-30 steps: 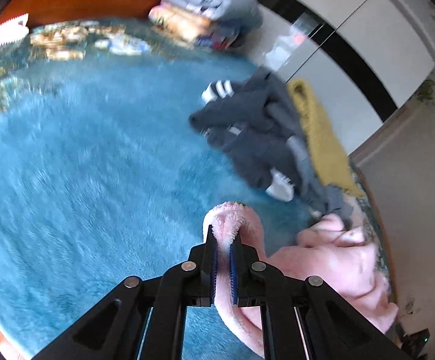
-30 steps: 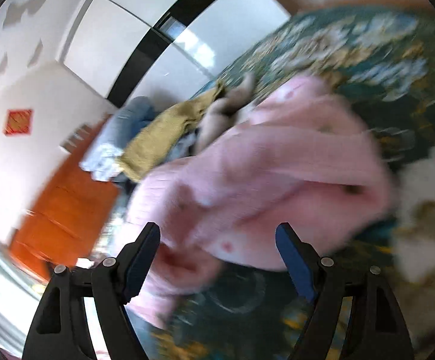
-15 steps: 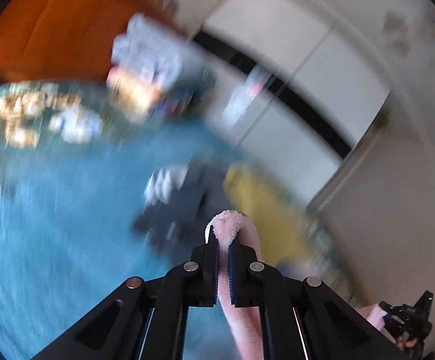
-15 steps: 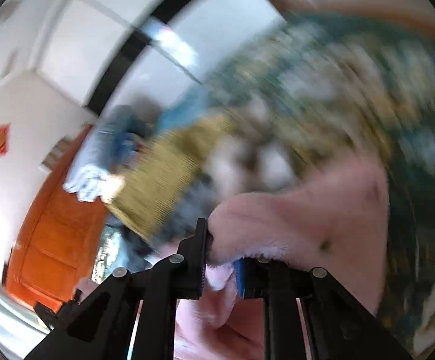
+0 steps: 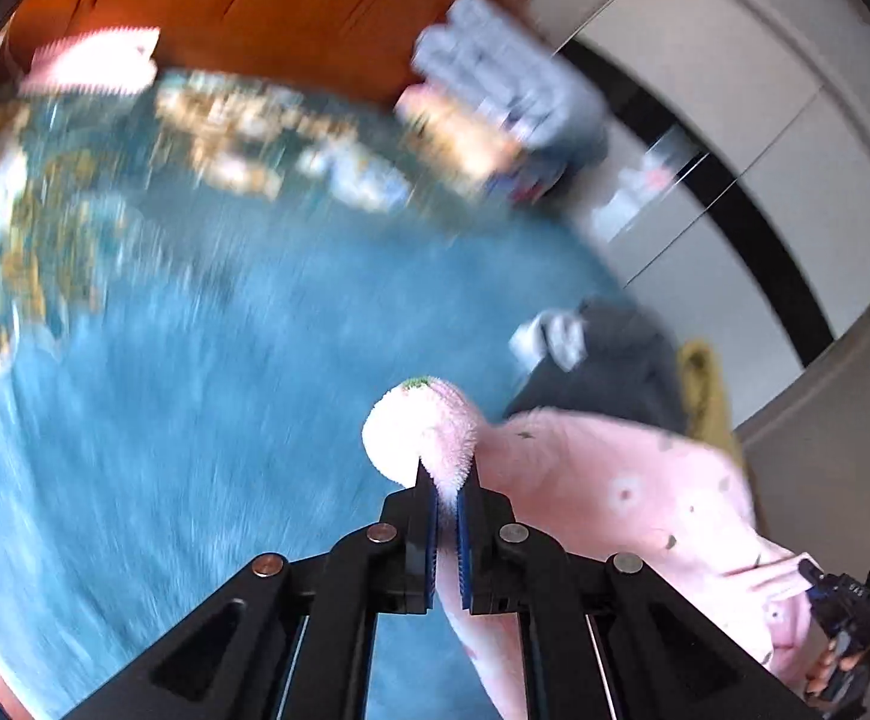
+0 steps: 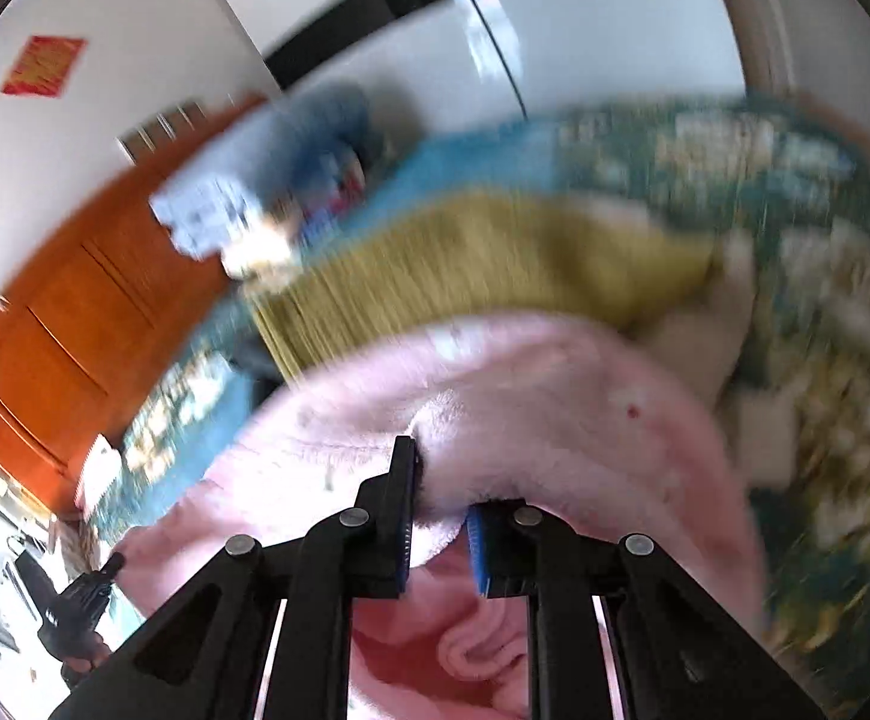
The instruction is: Fold clothes
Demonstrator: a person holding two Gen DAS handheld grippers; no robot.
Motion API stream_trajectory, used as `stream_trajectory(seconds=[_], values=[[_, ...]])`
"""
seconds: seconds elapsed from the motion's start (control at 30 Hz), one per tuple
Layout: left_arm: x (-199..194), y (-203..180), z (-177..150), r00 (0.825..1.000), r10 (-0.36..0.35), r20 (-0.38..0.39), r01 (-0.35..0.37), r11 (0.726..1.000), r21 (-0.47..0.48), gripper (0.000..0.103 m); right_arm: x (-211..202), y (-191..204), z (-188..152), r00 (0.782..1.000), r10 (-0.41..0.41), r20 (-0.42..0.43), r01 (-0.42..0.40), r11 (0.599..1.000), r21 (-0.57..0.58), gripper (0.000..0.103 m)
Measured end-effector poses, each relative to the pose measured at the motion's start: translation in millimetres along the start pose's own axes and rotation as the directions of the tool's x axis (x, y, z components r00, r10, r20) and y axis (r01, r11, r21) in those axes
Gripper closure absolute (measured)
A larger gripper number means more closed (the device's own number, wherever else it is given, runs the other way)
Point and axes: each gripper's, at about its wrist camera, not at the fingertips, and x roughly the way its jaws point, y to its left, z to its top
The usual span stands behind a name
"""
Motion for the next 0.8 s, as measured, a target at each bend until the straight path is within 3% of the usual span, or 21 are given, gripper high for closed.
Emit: stream_trajectory(seconds=[0.1,0.17,0.23,0.33,0.43,0.5,0.57,0.7,0.8], values=[[10,2,-7,1.000,0.022,-0.010,-0.022,1.000,0.007,0.098,-1,-10,-12,0.999,0.031,-0.007,-0.031,1.000,0.000,0.083],[13,3,-11,1.000,0.021,-0.009,-0.021,1.000,-0.001,0.098,-31,-13,-15,0.995,0.093,0.043,-0.093,0.996,-0.007,0.051],[15,4,-14,1.000,0.027,-0.010,-0.027,1.000,-0.013,0.098,-75,-15,-27,0.979,0.161,0.124,-0.158,0.987,-0.036,0.041],[23,8,-20,0.999,0.041,-0.021,-0.043,0.998,-0.054,0.098,-119,-36,-68,0.966,0.184,0.183,-0.179,0.983,-0.047,0.037],[32,7,-27,0.998,0.050,-0.049,-0.053,0.996,-0.071,0.098,-120,-66,-117,0.988,0.085,0.127,-0.089,0.996,0.030,0.037],[40,-2,-32,0.996,0.052,-0.070,-0.056,0.997,-0.059,0.097,-97,-88,-149,0.999,0.022,0.027,-0.025,0.991,0.133,0.037],[45,-13,-35,0.995,0.030,-0.091,-0.034,0.998,-0.050,0.097,-71,-95,-169,0.999,0.048,-0.022,-0.042,0.979,0.200,0.037],[37,-28,-36,0.996,-0.011,-0.088,0.008,1.000,-0.027,0.097,-22,-78,-175,0.982,0.183,-0.038,-0.170,0.959,0.226,0.037],[23,-27,-34,0.997,-0.014,-0.070,0.012,1.000,-0.024,0.097,1,-71,-171,0.980,0.198,-0.015,-0.187,0.946,0.265,0.037]])
